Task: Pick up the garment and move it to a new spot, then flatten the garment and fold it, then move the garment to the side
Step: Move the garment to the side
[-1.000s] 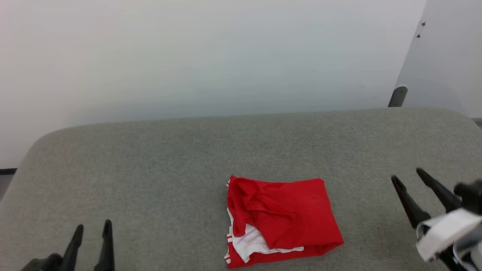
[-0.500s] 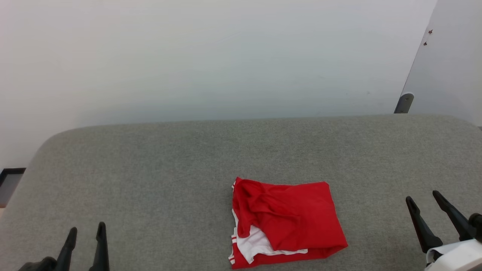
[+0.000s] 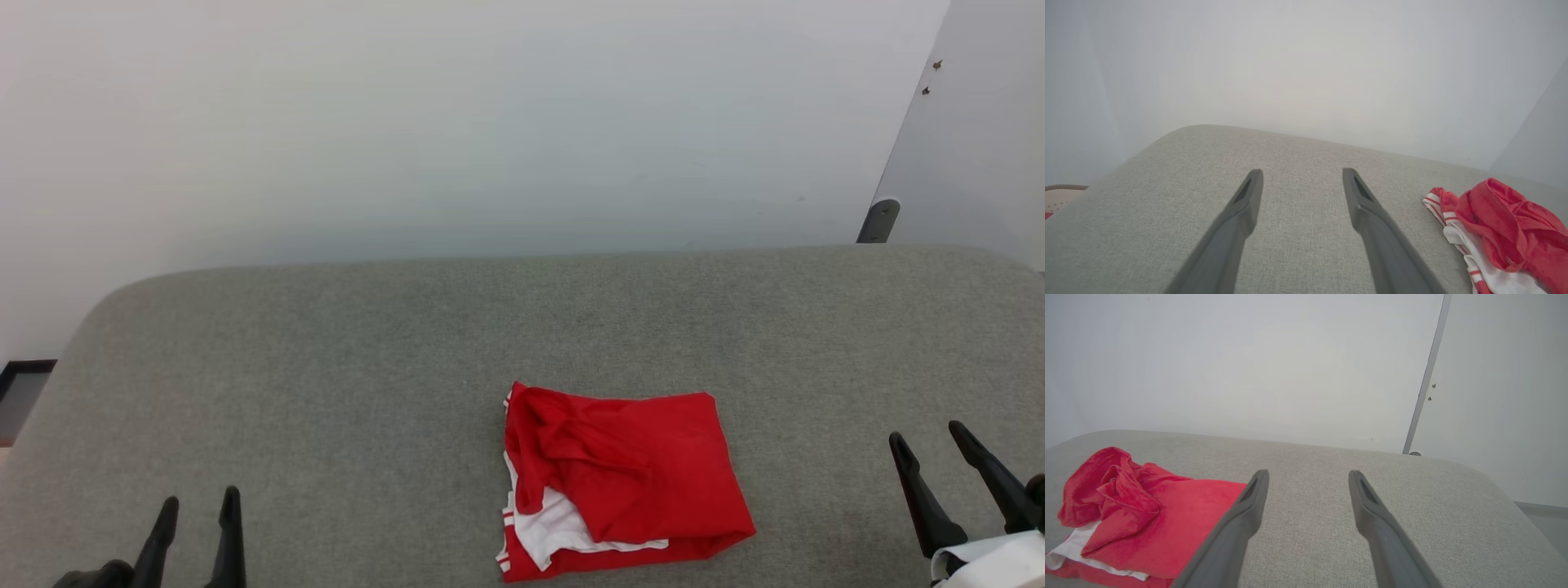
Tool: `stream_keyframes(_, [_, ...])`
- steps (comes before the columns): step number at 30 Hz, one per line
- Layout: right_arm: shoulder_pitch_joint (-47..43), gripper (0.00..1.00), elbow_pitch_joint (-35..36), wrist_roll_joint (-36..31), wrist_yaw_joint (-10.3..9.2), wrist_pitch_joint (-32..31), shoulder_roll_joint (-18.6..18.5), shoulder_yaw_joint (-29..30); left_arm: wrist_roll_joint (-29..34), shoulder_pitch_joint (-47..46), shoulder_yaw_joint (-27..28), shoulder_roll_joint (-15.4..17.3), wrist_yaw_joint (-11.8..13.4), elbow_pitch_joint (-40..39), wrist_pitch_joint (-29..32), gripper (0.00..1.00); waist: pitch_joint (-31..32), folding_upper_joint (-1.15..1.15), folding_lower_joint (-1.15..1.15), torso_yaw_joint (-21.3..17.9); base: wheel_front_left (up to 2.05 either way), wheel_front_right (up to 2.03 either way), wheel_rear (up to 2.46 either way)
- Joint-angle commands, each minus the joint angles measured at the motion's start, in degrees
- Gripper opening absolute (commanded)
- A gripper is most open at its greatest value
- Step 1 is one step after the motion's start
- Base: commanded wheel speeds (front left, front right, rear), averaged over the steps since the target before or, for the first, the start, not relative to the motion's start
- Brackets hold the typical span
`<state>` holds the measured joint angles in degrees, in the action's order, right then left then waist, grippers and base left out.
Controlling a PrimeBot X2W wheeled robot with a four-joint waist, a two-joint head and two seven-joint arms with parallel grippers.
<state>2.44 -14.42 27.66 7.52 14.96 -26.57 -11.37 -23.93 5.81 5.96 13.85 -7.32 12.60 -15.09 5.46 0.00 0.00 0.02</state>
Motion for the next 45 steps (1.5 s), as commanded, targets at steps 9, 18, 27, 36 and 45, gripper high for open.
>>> stream_keyframes(9, [0.3, 1.00, -0.7, 0.6, -0.07, 0.3, 0.4, -2.0, -0.6, -1.0, -0.8, 0.9, -0.2, 0.7, 0.0, 1.00, -0.8, 0.00, 0.00, 2.0, 0.00, 0.00, 0.00])
stream_keyframes(18, [5.7, 1.00, -4.8, 3.7, -0.07, -0.7, -0.9, -10.3, -0.2, -2.1, -1.3, 1.2, -0.2, 1.2, 0.0, 1.00, -2.4, 0.00, 0.00, 6.8, 0.00, 0.00, 0.00])
stream_keyframes(27, [10.6, 1.00, -11.2, 7.8, -0.07, -9.1, -2.3, -15.3, -1.5, -3.3, -3.8, 1.1, -0.2, 1.5, 0.0, 1.00, -4.7, 0.00, 0.00, 11.3, 0.00, 0.00, 0.00])
stream_keyframes(36, [15.8, 1.00, -16.3, 11.5, -0.07, -20.0, -2.4, -19.6, -2.1, -5.4, -5.2, 0.2, -0.2, 2.2, 0.0, 1.00, -8.3, 0.00, 0.00, 13.4, 0.00, 0.00, 0.00])
stream_keyframes(45, [20.4, 1.00, -22.6, 16.0, -0.07, -30.2, 0.2, -23.8, -2.1, -8.0, -6.8, -0.4, -0.2, 2.9, 0.0, 1.00, -10.9, 0.00, 0.00, 14.7, 0.00, 0.00, 0.00])
